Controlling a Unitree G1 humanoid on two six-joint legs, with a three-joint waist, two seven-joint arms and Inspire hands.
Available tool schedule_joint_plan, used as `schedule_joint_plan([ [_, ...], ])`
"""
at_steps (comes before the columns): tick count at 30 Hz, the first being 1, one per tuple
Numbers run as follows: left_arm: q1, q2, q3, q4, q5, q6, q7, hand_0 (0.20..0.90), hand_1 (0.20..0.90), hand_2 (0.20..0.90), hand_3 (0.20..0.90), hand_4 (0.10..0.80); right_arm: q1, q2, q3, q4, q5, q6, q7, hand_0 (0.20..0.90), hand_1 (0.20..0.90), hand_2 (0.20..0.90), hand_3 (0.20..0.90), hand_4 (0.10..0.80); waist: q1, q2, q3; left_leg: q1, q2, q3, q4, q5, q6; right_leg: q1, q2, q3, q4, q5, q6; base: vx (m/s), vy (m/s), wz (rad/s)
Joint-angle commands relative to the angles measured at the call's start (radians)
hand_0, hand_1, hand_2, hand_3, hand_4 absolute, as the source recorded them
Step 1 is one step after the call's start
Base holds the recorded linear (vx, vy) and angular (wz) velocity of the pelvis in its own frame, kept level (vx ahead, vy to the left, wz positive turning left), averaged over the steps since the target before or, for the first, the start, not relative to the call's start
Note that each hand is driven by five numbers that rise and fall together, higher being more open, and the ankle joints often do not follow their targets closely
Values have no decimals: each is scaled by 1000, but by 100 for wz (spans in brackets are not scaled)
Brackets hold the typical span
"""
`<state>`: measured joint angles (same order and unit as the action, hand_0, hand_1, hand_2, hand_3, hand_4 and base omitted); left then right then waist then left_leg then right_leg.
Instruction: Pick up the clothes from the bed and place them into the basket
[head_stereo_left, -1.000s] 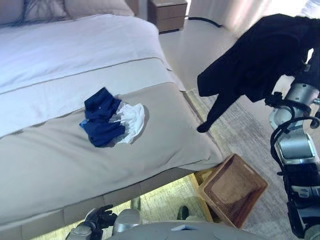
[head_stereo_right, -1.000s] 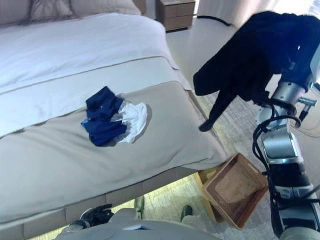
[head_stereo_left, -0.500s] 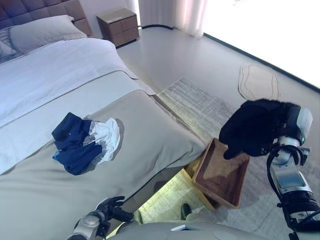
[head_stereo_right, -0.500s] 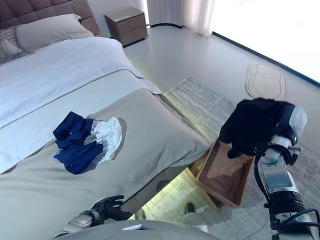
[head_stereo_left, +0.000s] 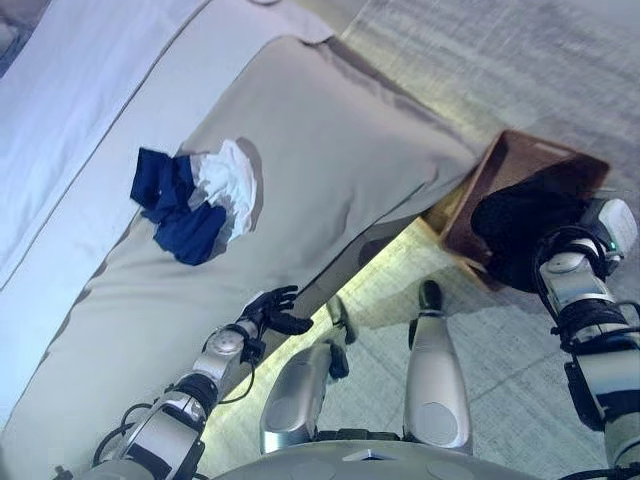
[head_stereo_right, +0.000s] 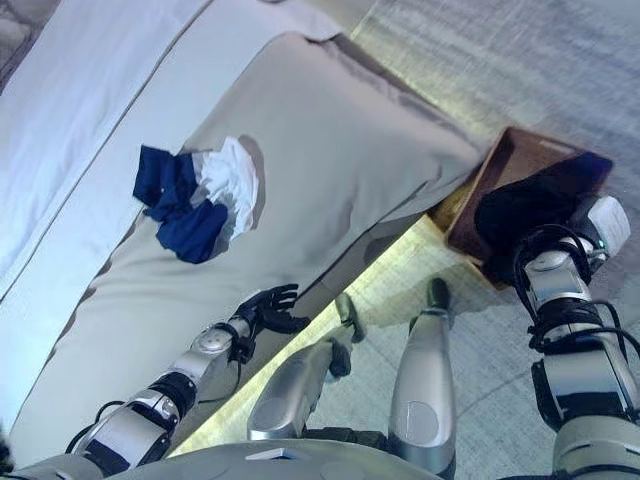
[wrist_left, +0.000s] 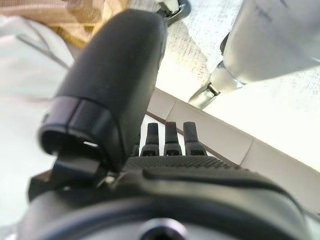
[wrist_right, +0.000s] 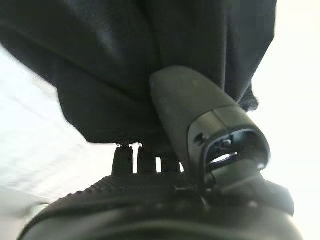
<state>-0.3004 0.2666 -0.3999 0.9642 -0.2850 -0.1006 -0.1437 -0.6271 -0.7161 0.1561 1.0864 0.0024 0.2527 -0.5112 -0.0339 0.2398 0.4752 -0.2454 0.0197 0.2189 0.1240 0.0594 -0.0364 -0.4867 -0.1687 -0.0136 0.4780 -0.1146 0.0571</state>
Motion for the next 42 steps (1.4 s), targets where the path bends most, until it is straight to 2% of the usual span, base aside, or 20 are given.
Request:
schedule_joint_plan([
  [1, 67, 69, -6, -55, -41, -38, -17, 900, 900, 900, 900, 800, -42, -110, 5, -26, 43, 18, -75, 900, 900, 900, 900, 800, -13, 16, -10, -79, -76, -90, 193, -144, 33, 44, -10, -128, 122, -150, -89, 70, 31, 11],
  [5, 118, 62, 6, -84, -29, -40, -44, 900, 900, 900, 900, 800, 12, -123, -64, -54, 137, -56, -127, 900, 900, 900, 900, 800, -17, 37, 7, -60, -81, -91, 180, -135, 28, 61, -16, -127, 124, -154, -97, 82, 82, 7],
  [6, 123, 62, 8, -87, -29, -38, -44, 900, 900, 900, 900, 800, 18, -125, -70, -78, 141, -46, -130, 900, 900, 900, 900, 800, -19, 36, 8, -55, -81, -91, 177, -134, 27, 66, -16, -126, 121, -154, -98, 150, 178, 11],
  [7, 151, 53, 18, -86, -35, -38, -49, 900, 900, 900, 900, 800, 60, -126, -101, -195, 135, -65, -189, 900, 900, 900, 900, 800, -29, 28, 9, -25, -76, -87, 154, -131, 23, 95, -12, -125, 93, -147, -97, 78, 218, 12],
  [8, 159, 47, 24, -84, -39, -31, -48, 900, 900, 900, 900, 800, 75, -121, -119, -253, 125, -93, -221, 900, 900, 900, 900, 800, -31, 26, 7, -18, -66, -76, 134, -109, 28, 106, -6, -136, 61, -111, -102, 98, 251, 10],
  [9, 165, 44, 28, -81, -42, -28, -49, 900, 900, 900, 900, 800, 88, -118, -133, -300, 104, -117, -236, 900, 900, 900, 900, 800, -33, 19, 3, -4, -63, -75, 120, -108, 27, 122, -3, -138, 42, -106, -99, 52, 194, 6],
  [12, 191, 33, 51, -59, -59, -21, -43, 900, 900, 900, 900, 800, 128, -105, -187, -562, -11, -134, -266, 900, 900, 900, 900, 800, -39, -13, -23, 53, -53, -68, 63, -107, 26, 184, 13, -141, -36, -85, -83, 135, 178, 0],
  [15, 214, 18, 94, -40, -69, -3, -33, 900, 900, 900, 900, 800, 162, -73, -210, -834, -168, -135, -221, 900, 900, 900, 900, 800, -38, -55, -59, 99, -51, -68, 16, -104, 27, 240, 24, -144, -112, -58, -62, 108, 177, -7],
  [20, 255, 11, 154, -2, -51, 9, -18, 900, 900, 900, 900, 800, 161, -54, -141, -968, -277, -198, -81, 900, 900, 900, 900, 800, 18, -140, -131, 146, -53, -100, -33, -103, 35, 334, 30, -181, -215, -19, -30, 78, 122, 19],
  [23, 284, 20, 165, 28, -29, -5, -15, 900, 900, 900, 900, 800, 127, -34, -56, -946, -289, -223, 11, 900, 900, 900, 900, 800, 83, -187, -164, 157, -58, -136, -36, -107, 43, 386, 24, -231, -250, -4, -15, 87, 75, 40],
  [25, 289, 22, 168, 35, -29, -6, -16, 900, 900, 900, 900, 800, 112, -30, -28, -935, -301, -231, 47, 900, 900, 900, 900, 800, 101, -194, -168, 157, -60, -147, -34, -107, 46, 397, 20, -243, -256, 0, -11, 48, 103, 41],
  [26, 291, 28, 172, 45, -28, -3, -18, 900, 900, 900, 900, 800, 83, -26, 24, -911, -325, -231, 91, 900, 900, 900, 900, 800, 129, -204, -171, 156, -63, -163, -31, -107, 52, 411, 14, -262, -261, 4, -7, 58, 149, 52],
  [27, 290, 36, 174, 52, -36, 5, -16, 900, 900, 900, 900, 800, 56, -22, 66, -885, -331, -222, 137, 900, 900, 900, 900, 800, 158, -215, -172, 151, -66, -180, -26, -107, 58, 421, 9, -279, -265, 9, -3, 53, 163, 56],
  [30, 277, 61, 180, 64, -30, 13, -19, 900, 900, 900, 900, 800, -17, 0, 146, -801, -328, -193, 178, 900, 900, 900, 900, 800, 224, -234, -158, 126, -75, -220, -20, -101, 69, 427, -2, -317, -259, 16, 3, -15, 107, 71],
  [33, 238, 111, 180, 69, -59, 29, -16, 900, 900, 900, 900, 800, -185, 42, 256, -667, -335, -145, 249, 900, 900, 900, 900, 800, 307, -264, -120, 62, -86, -275, -9, -86, 75, 423, -8, -364, -260, 32, 4, -89, 38, 78],
  [34, 233, 117, 180, 71, -66, 30, -16, 900, 900, 900, 900, 800, -205, 48, 269, -654, -336, -142, 257, 900, 900, 900, 900, 800, 317, -268, -116, 54, -87, -281, -8, -84, 75, 422, -9, -370, -260, 33, 4, -107, 27, 68],
  [35, 212, 138, 182, 76, -82, 38, -15, 900, 900, 900, 900, 800, -291, 72, 327, -582, -343, -137, 265, 900, 900, 900, 900, 800, 358, -281, -96, 18, -92, -305, -5, -74, 75, 418, -15, -394, -260, 44, 4, -23, 14, 65],
  [36, 205, 145, 185, 76, -88, 45, -15, 900, 900, 900, 900, 800, -321, 84, 346, -556, -353, -140, 275, 900, 900, 900, 900, 800, 376, -290, -88, 18, -92, -315, -4, -92, 69, 425, -17, -392, -253, 25, 11, -45, 7, 67],
  [38, 192, 162, 184, 75, -101, 45, -22, 900, 900, 900, 900, 800, -390, 105, 392, -490, -370, -120, 267, 900, 900, 900, 900, 800, 416, -299, -71, -14, -91, -329, -8, -80, 65, 419, -23, -423, -255, 34, 12, -37, 21, 41],
  [42, 183, 175, 192, 63, -124, 28, -38, 900, 900, 900, 900, 800, -509, 153, 450, -327, -363, -70, 250, 900, 900, 900, 900, 800, 507, -311, -35, -77, -90, -353, -7, -64, 61, 405, -54, -513, -231, 54, 23, -48, 35, 43],
])
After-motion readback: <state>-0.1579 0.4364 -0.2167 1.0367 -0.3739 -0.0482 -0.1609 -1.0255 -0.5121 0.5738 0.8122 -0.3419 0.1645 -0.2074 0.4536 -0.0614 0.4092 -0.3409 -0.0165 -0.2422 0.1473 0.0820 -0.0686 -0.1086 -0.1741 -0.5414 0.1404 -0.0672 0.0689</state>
